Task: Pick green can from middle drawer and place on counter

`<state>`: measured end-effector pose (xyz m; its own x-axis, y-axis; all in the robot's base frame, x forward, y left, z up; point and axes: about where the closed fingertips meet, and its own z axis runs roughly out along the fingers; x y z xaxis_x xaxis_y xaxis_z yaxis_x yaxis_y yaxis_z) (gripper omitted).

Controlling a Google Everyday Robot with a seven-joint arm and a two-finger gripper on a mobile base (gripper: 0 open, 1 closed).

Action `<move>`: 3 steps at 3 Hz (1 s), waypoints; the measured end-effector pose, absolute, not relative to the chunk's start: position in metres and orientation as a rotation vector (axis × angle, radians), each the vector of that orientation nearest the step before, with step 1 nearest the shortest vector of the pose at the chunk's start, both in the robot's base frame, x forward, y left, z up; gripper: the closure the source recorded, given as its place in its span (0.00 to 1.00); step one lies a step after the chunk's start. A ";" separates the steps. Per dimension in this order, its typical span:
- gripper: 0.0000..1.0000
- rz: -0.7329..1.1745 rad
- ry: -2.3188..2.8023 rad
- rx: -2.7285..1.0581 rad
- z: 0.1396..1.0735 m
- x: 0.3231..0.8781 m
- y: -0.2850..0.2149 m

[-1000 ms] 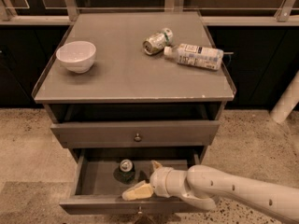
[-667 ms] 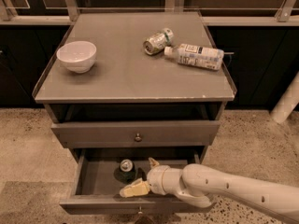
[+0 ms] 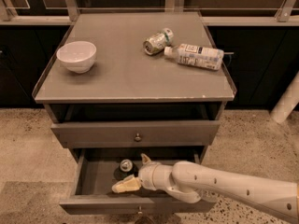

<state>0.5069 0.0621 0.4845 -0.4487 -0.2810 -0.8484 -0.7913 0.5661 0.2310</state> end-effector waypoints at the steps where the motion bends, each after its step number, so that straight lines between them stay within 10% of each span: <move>1: 0.00 0.807 2.012 -0.875 0.472 0.509 0.070; 3: 0.00 0.759 1.992 -0.947 0.454 0.523 0.089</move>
Offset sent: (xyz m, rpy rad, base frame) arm 0.0199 0.0325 -0.0345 -0.0733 -0.0425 0.0706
